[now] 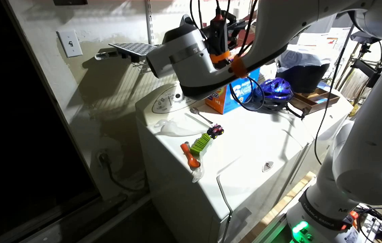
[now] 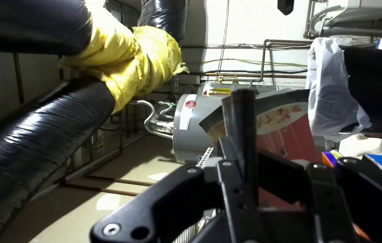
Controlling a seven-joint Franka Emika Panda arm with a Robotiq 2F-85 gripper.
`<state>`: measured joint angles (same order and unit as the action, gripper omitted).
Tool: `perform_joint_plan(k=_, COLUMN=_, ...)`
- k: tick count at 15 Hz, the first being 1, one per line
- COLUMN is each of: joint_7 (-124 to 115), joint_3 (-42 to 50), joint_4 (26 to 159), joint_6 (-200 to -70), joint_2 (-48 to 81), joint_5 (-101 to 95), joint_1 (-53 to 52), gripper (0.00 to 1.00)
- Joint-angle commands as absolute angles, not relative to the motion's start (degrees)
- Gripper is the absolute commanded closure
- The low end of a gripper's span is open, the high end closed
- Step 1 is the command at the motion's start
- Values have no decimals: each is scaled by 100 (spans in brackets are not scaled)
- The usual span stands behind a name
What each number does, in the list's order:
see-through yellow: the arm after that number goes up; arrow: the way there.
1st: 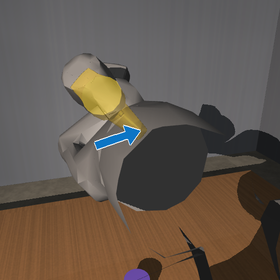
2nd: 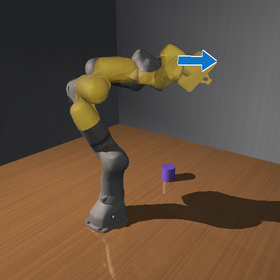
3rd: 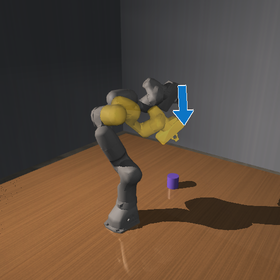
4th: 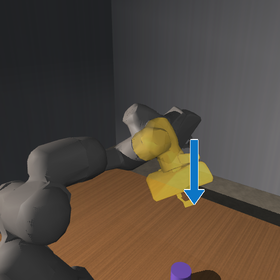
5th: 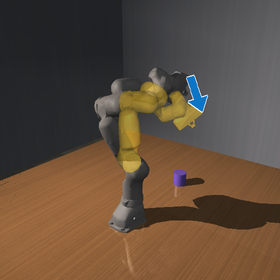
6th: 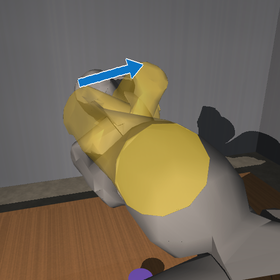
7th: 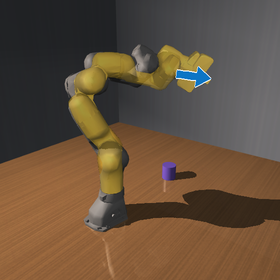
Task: Put the magazine on the first bottom shelf
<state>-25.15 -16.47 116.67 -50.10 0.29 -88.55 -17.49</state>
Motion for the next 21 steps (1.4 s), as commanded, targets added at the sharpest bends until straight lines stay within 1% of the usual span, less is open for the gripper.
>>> perform_joint_plan(k=1, joint_7=-2512, joint_3=-1656, joint_4=11656, joint_6=-5027, joint_2=35, joint_5=-8858, joint_1=-1716, gripper=88)
perform_joint_plan(k=5, joint_7=-2512, joint_3=-1647, joint_4=11656, joint_6=-5053, joint_2=32, joint_5=-8859, joint_1=-1708, gripper=88)
perform_joint_plan(k=6, joint_7=-2512, joint_3=-1647, joint_4=11656, joint_6=-5053, joint_2=31, joint_5=-8859, joint_1=-1708, gripper=97)
perform_joint_plan(k=14, joint_7=-2664, joint_3=-1560, joint_4=11739, joint_6=-5025, joint_2=-24, joint_5=-9139, joint_1=-1615, gripper=97)
perform_joint_plan(k=21, joint_7=-2904, joint_3=-1394, joint_4=11788, joint_6=-5320, joint_2=-14, joint_5=-9632, joint_1=-1455, gripper=97)
